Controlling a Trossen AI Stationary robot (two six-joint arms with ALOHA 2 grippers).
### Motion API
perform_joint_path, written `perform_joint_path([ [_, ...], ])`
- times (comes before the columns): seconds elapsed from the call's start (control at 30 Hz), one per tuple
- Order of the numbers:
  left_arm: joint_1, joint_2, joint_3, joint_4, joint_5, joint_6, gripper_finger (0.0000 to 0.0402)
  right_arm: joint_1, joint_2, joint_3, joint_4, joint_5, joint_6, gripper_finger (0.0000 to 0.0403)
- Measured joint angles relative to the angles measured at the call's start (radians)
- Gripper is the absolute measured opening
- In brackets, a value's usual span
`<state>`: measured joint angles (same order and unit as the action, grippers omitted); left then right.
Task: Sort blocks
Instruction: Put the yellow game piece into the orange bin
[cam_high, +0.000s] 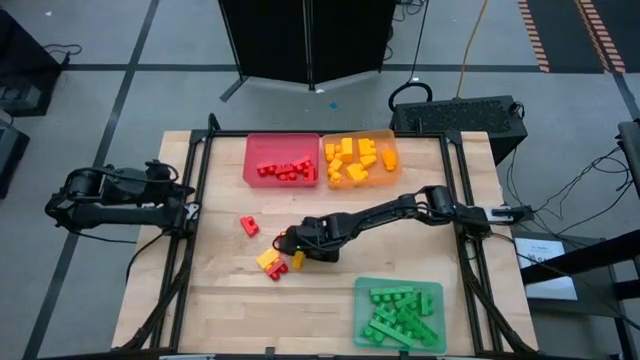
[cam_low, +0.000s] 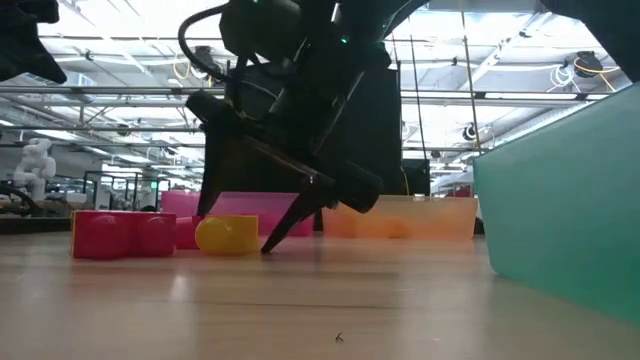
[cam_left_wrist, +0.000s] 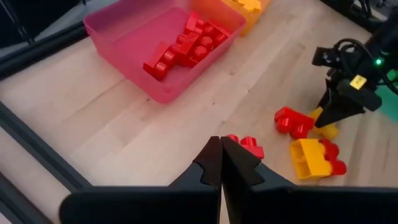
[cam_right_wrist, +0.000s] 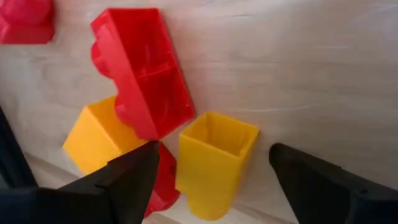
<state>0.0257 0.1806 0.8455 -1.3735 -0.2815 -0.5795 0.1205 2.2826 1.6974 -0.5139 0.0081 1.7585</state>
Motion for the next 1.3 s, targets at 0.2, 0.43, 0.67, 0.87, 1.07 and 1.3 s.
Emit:
perform_joint_path([
  [0.2,0.0,0.0,0.0,0.002,-0.001,0.053,0.0002,-0.005,0.002,0.0,-0.03,-0.044,0.045,0.0283],
  [0.43,0.0,0.0,0.0,0.003,-0.004,0.146,0.0002,-0.001,-0.013,-0.003,-0.103,-0.104,0.09,0.0212],
  [0.67,0.0,0.0,0.0,0.003,-0.007,0.224,0.0002,0.004,-0.086,-0.013,-0.306,-0.111,0.115,0.0139],
  [0.87,0.0,0.0,0.0,0.003,-0.008,0.277,0.0002,0.005,-0.132,-0.008,-0.333,-0.112,0.081,0.0138],
  [1.07,0.0,0.0,0.0,0.004,-0.03,0.306,0.0002,-0.006,-0.132,-0.008,-0.355,-0.121,0.064,0.0167],
  [1.3,0.0,0.0,0.0,0.003,-0.068,0.302,0.0002,-0.08,-0.152,-0.006,-0.403,-0.117,-0.036,0.0129],
])
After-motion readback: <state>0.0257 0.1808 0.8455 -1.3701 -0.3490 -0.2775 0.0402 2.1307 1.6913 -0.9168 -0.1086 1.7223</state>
